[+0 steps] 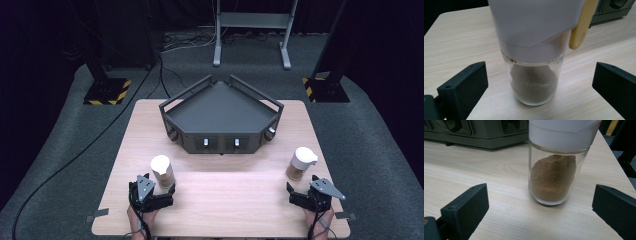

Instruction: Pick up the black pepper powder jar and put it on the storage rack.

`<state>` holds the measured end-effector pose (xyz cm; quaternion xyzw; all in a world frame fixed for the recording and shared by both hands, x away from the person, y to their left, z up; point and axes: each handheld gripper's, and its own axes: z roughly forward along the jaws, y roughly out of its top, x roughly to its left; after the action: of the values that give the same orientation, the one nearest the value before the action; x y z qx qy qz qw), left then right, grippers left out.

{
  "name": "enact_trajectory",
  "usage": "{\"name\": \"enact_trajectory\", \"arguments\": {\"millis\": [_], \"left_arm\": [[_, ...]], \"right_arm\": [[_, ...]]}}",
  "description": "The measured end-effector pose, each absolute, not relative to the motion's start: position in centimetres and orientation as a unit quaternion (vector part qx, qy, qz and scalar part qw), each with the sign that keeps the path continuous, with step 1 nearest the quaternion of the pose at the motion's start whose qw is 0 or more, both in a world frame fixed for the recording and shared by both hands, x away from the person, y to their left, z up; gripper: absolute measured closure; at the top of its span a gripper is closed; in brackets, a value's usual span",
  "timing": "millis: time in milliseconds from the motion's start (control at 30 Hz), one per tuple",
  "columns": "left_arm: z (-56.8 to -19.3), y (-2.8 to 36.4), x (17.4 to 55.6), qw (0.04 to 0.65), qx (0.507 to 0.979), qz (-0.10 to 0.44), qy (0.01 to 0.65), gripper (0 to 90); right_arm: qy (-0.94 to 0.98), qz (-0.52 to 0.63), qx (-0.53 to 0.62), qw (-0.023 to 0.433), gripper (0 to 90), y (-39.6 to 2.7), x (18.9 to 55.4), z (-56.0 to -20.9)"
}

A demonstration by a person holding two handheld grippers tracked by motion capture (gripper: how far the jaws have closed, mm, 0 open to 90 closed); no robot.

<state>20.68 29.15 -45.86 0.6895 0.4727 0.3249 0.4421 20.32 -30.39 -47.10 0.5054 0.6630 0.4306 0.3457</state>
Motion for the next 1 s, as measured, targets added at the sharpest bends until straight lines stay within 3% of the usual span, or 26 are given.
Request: {"name": "enact_trajectory", "arguments": {"millis": [800,1000], "left_arm": [[-46.7,28.9,24.1,0.432,0.702,0.301,0.480,0.6],[-46.8,29.2,24.1,0.437,0.696,0.296,0.487,17.4]], "right_arm": [[0.663,0.430,0.504,0.347,0.0,-30.3,20.3,-47.1],[0.663,0.431,0.504,0.347,0.0,-30.4,20.3,-47.1]]}}
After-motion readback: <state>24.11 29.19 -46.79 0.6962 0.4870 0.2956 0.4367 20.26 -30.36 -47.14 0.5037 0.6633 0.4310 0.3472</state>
